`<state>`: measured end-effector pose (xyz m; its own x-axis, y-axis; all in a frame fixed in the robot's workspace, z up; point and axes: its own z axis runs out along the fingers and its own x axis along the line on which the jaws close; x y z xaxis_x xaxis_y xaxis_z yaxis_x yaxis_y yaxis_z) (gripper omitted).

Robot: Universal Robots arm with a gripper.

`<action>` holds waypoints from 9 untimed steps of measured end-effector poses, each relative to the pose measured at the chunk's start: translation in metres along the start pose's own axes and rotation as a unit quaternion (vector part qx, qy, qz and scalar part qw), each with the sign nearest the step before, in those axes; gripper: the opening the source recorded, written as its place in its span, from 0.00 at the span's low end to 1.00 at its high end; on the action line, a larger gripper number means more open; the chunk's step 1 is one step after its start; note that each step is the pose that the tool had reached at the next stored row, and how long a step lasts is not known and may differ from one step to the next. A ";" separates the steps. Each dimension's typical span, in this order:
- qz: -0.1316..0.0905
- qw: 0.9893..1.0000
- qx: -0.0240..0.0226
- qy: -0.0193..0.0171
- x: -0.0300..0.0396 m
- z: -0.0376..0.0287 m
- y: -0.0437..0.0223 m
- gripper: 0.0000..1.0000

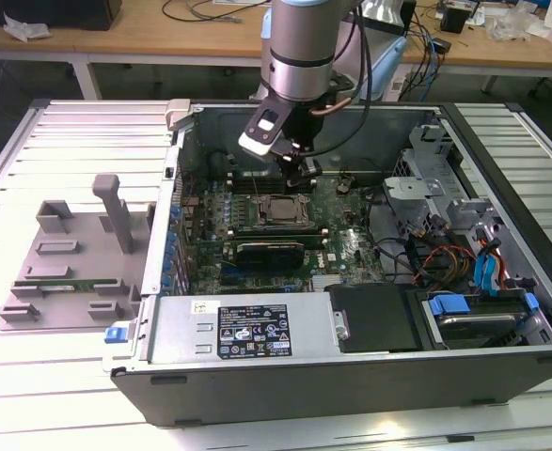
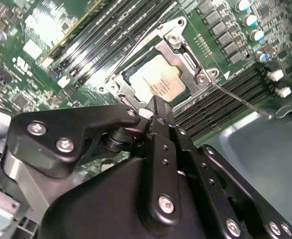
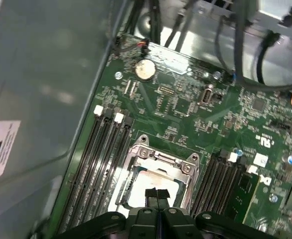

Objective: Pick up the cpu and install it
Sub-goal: 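Close the cpu cover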

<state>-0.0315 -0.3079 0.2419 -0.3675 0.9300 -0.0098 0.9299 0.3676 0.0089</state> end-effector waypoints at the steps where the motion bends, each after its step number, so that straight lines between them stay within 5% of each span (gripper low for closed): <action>1: -0.012 1.000 0.000 0.000 0.0000 0.0000 0.0000 0.11; 5: -0.044 0.999 0.000 0.000 0.0000 0.0000 0.0000 0.11; 7: -0.070 0.998 -0.001 0.001 0.0000 0.0000 0.0000 0.11; 9: -0.100 0.995 -0.001 0.001 0.0001 0.0000 -0.0001 0.11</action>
<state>-0.0316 -0.3079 0.2419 -0.5458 0.8379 -0.0097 0.8378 0.5458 0.0089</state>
